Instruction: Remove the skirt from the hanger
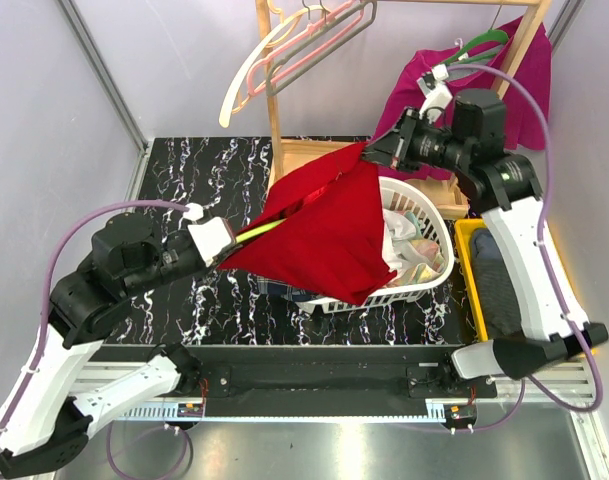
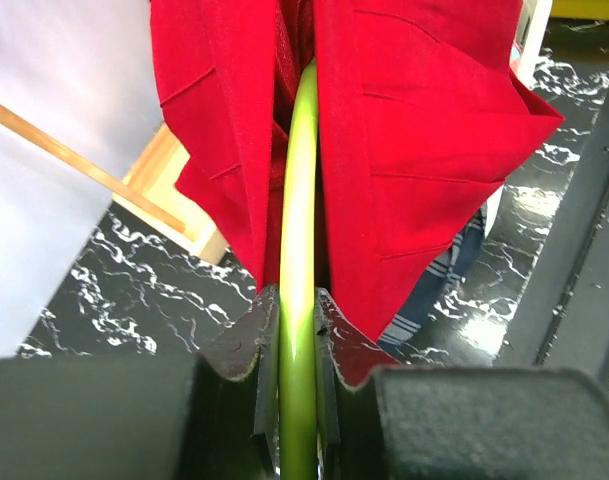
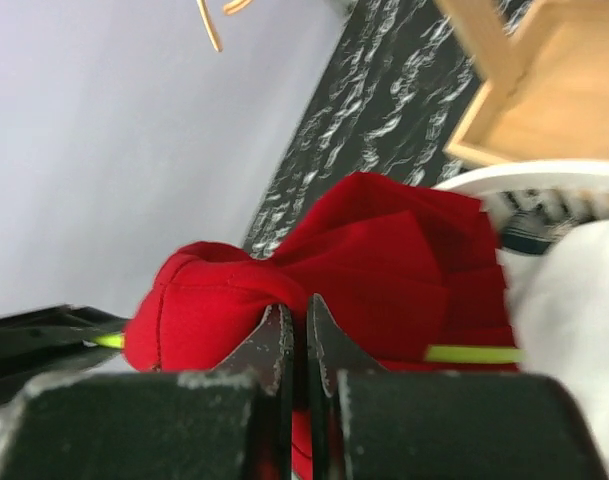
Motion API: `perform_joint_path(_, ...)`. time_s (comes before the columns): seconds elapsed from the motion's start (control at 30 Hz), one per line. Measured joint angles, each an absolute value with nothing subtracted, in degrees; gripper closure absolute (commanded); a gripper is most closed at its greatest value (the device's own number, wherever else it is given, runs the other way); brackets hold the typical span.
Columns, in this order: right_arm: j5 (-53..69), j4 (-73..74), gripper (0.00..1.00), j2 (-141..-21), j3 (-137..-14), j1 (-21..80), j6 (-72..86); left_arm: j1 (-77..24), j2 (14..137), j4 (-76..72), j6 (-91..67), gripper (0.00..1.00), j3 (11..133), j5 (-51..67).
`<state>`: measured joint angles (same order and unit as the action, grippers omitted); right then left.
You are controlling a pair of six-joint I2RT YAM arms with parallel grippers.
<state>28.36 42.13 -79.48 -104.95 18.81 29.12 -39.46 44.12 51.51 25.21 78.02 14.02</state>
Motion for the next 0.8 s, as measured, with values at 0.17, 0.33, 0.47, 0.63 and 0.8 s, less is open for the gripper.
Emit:
perform_joint_path(0.17,35.33,35.94,0.00,-84.29,-103.72,16.43,34.81,-38.28,45.19,53.43,23.64,1.00,78.17,16.40)
perform_joint_path(0.33,38.50,22.46,0.00,-80.64,-91.88,13.10,36.05,-38.17,48.97,54.61,23.46,1.00,82.96,16.45)
perform_joint_path(0.47,33.58,17.43,0.00,-71.02,-83.11,12.05,33.69,-38.24,49.63,55.22,23.49,1.00,84.36,16.47)
perform_joint_path(0.63,20.12,12.62,0.00,-55.86,-71.64,6.59,29.67,-38.22,49.76,58.35,23.75,1.00,89.78,15.81)
perform_joint_path(0.8,11.38,9.82,0.00,-51.79,-61.01,3.60,31.09,-38.24,50.81,60.23,23.38,1.00,99.35,16.14)
